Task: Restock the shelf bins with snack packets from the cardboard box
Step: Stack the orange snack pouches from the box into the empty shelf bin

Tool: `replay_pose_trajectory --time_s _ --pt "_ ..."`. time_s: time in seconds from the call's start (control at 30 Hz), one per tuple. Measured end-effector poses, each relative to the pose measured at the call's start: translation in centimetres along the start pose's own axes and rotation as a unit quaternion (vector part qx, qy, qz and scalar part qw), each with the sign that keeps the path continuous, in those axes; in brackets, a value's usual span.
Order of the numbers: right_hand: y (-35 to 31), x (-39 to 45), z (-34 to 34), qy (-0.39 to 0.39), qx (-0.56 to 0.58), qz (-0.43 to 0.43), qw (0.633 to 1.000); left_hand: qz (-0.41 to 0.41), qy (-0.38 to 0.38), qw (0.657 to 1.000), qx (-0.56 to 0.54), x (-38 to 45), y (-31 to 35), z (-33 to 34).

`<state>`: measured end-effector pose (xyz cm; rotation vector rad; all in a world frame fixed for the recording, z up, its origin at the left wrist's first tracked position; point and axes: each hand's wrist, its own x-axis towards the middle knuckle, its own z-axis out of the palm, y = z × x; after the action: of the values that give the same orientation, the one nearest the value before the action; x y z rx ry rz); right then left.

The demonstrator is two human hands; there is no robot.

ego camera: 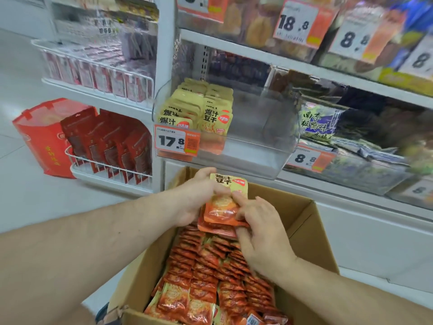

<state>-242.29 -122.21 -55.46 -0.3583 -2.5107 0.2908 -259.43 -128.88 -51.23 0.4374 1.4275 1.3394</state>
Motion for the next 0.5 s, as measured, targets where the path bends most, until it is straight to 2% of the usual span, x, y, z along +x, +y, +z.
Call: replay_pose_trajectory --time_s 0.17,0.27,0.3,0.37,0.43,0.5 --pt "-1.5 0.9 -2.2 0.035 -0.021 0.001 0.999 0.093 -0.013 0.995 0.033 -1.3 0.9 0.2" --pt "-2.1 3.1 -3.9 0.103 0.032 0.164 0.980 0.141 -0.025 0.989 0.027 -1.8 2.0 0.0" --pt "-2.3 4.2 -4.5 0.096 0.075 0.240 0.963 0.158 -0.033 0.987 0.023 -2.0 2.4 0.0" --pt "-2.2 6.3 -5.6 0.014 0.223 0.352 0.909 0.181 -0.053 0.982 0.027 -2.3 2.8 0.0" --pt "-1.6 7.7 -6.2 -0.048 0.340 0.377 0.861 0.193 -0.072 0.977 0.056 -2.2 3.2 -0.2" --pt "-1.4 8.5 -6.6 -0.085 0.361 0.360 0.856 0.203 -0.080 0.970 0.107 -2.4 3.6 -0.6"
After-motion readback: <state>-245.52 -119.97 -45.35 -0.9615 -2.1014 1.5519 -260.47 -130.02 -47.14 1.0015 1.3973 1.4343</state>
